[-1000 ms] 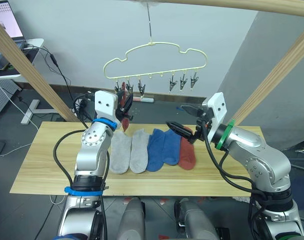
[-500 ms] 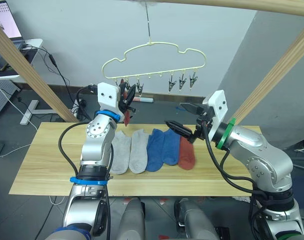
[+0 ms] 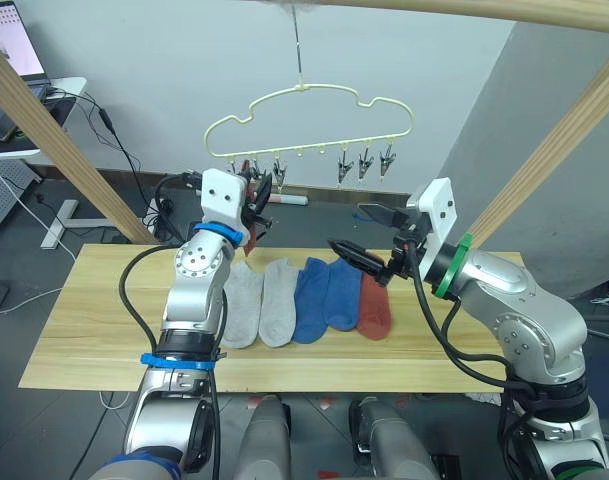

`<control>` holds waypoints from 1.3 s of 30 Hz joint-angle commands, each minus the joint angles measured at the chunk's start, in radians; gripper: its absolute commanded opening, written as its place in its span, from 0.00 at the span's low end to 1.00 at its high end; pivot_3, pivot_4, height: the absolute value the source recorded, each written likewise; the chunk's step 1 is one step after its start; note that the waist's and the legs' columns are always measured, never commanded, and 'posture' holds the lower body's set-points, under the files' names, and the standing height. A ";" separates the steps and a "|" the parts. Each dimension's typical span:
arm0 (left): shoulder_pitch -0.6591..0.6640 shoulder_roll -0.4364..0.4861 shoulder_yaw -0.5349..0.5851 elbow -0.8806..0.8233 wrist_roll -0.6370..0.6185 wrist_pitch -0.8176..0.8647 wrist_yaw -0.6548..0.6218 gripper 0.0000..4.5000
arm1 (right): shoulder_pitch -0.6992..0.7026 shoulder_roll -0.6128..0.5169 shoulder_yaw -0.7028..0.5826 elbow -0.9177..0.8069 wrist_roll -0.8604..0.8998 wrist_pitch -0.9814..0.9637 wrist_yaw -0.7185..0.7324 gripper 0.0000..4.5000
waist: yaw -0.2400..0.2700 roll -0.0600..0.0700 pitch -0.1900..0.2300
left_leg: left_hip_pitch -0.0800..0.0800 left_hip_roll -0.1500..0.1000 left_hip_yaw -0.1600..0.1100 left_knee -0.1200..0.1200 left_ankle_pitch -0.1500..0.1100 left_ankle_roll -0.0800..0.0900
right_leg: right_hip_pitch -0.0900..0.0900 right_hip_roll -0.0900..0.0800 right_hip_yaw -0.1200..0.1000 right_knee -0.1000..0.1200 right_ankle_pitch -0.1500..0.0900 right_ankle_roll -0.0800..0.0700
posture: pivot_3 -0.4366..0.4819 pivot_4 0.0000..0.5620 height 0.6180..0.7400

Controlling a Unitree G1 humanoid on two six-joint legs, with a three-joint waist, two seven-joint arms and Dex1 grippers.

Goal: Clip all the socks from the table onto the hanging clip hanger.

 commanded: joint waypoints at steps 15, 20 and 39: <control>-0.027 0.006 0.012 -0.014 0.001 -0.041 -0.003 0.38 | -0.007 0.007 -0.012 -0.050 0.028 -0.006 -0.013 1.00 | 0.000 0.000 0.000 | 0.000 0.000 0.000 0.000 0.000 0.000 | 0.000 0.000 0.000 0.000 0.000 0.000 | 0.62 0.43 1.00; -0.028 0.008 0.014 -0.008 0.000 -0.043 -0.006 0.38 | -0.011 0.005 -0.009 -0.049 0.034 -0.005 -0.021 1.00 | 0.000 0.000 0.000 | 0.000 0.000 0.000 0.000 0.000 0.000 | 0.000 0.000 0.000 0.000 0.000 0.000 | 0.62 0.43 1.00; 0.011 0.028 0.061 -0.130 -0.168 0.190 -0.086 0.02 | 0.072 -0.086 0.144 0.122 -0.220 -0.026 -0.108 1.00 | 0.000 0.000 0.000 | 0.000 0.000 0.000 0.000 0.000 0.000 | 0.000 0.000 0.000 0.000 0.000 0.000 | 0.63 0.45 1.00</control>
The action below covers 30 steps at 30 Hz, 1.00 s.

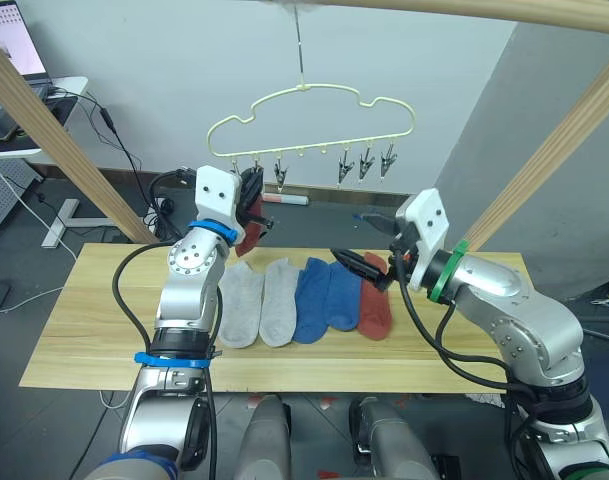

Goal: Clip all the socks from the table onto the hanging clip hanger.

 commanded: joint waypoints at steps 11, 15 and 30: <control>0.024 0.042 0.084 -0.166 -0.250 0.347 -0.069 0.02 | -0.043 0.017 0.237 0.683 -0.457 -0.435 -0.016 1.00 | -0.004 0.000 0.000 | 0.001 0.000 0.001 0.000 0.000 0.000 | 0.000 0.000 0.001 0.000 0.000 0.000 | 0.66 0.45 1.00; 0.034 0.046 0.082 -0.182 -0.248 0.345 -0.074 0.02 | -0.076 0.038 0.243 0.791 -0.502 -0.495 0.018 1.00 | -0.003 0.000 0.000 | 0.000 0.000 0.001 0.000 0.000 0.000 | 0.000 0.000 0.001 0.000 0.000 0.000 | 0.66 0.45 1.00; 0.038 0.048 0.081 -0.182 -0.219 0.307 -0.063 0.02 | -0.071 0.158 0.140 0.936 -0.470 -0.470 0.072 0.96 | -0.002 0.000 0.000 | 0.001 0.000 0.001 0.000 0.000 0.000 | 0.000 0.000 0.001 0.001 0.000 0.000 | 0.67 0.45 1.00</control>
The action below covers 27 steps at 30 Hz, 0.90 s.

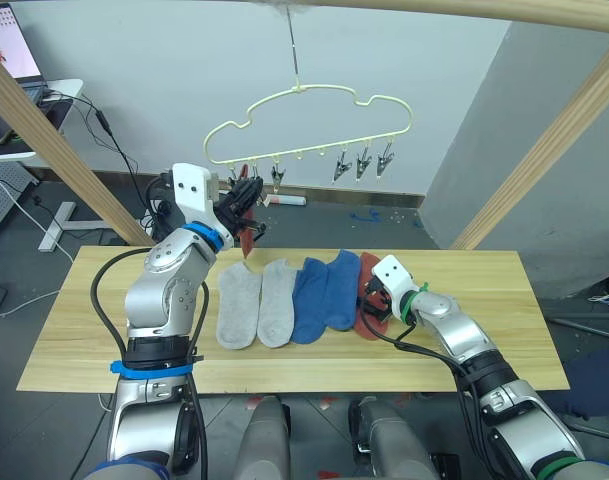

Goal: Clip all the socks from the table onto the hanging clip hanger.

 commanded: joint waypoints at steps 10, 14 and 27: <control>-0.010 0.005 0.005 -0.010 0.017 -0.022 0.016 0.02 | 0.090 -0.049 -0.004 -0.056 -0.030 0.071 0.048 0.29 | 0.002 0.000 0.000 | 0.000 0.000 0.000 0.001 0.000 0.000 | 0.001 0.000 0.000 0.000 0.000 0.000 | 0.68 0.44 1.00; -0.002 0.004 0.004 -0.020 0.009 -0.014 0.017 0.02 | 0.147 -0.108 -0.008 -0.138 -0.039 0.073 0.071 0.01 | 0.005 0.000 0.000 | 0.000 -0.001 0.000 0.001 0.000 0.000 | 0.001 0.000 0.000 0.000 0.000 0.000 | 0.68 0.44 1.00; -0.098 -0.105 0.308 0.035 -0.512 0.461 0.241 0.02 | 0.339 -0.265 -0.118 -0.664 0.020 -0.127 0.137 0.01 | -0.016 0.000 0.000 | 0.001 0.000 0.000 0.001 0.000 0.000 | 0.001 0.000 0.000 0.000 0.000 0.001 | 0.64 0.44 1.00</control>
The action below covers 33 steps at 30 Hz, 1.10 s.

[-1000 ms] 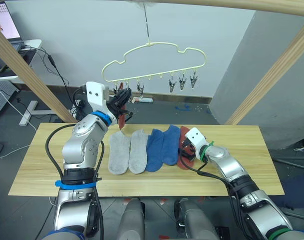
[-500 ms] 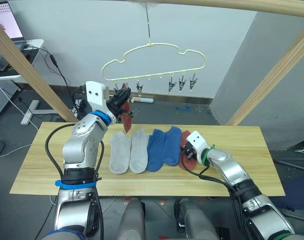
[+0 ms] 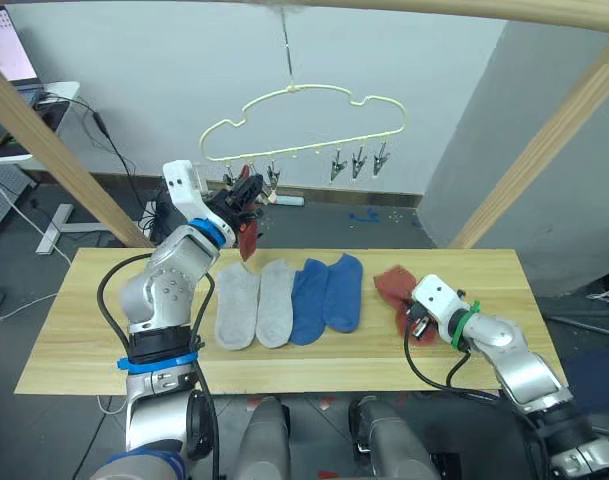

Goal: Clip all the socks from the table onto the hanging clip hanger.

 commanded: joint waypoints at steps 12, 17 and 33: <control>-0.016 -0.027 0.206 0.041 -0.653 0.328 0.330 0.02 | -0.127 0.199 0.053 -0.259 0.136 0.097 0.035 0.01 | 0.011 0.000 0.000 | 0.000 -0.001 -0.002 0.001 0.001 -0.002 | 0.001 0.000 -0.001 0.000 0.000 0.000 | 0.64 0.42 1.00; -0.004 -0.011 0.169 0.027 -0.657 0.306 0.345 0.02 | -0.217 0.267 0.058 -0.202 0.143 0.106 0.019 0.01 | 0.018 0.000 0.000 | 0.000 -0.001 -0.002 0.001 0.001 -0.003 | 0.001 0.000 -0.001 0.000 0.000 0.000 | 0.64 0.41 1.00; 0.048 0.020 0.115 -0.004 -0.724 0.251 0.359 0.02 | -0.302 0.332 0.064 -0.113 0.146 0.099 0.020 0.01 | 0.018 0.000 0.000 | 0.000 -0.001 -0.002 0.000 0.002 -0.003 | 0.000 -0.001 -0.002 0.000 0.000 0.000 | 0.66 0.42 1.00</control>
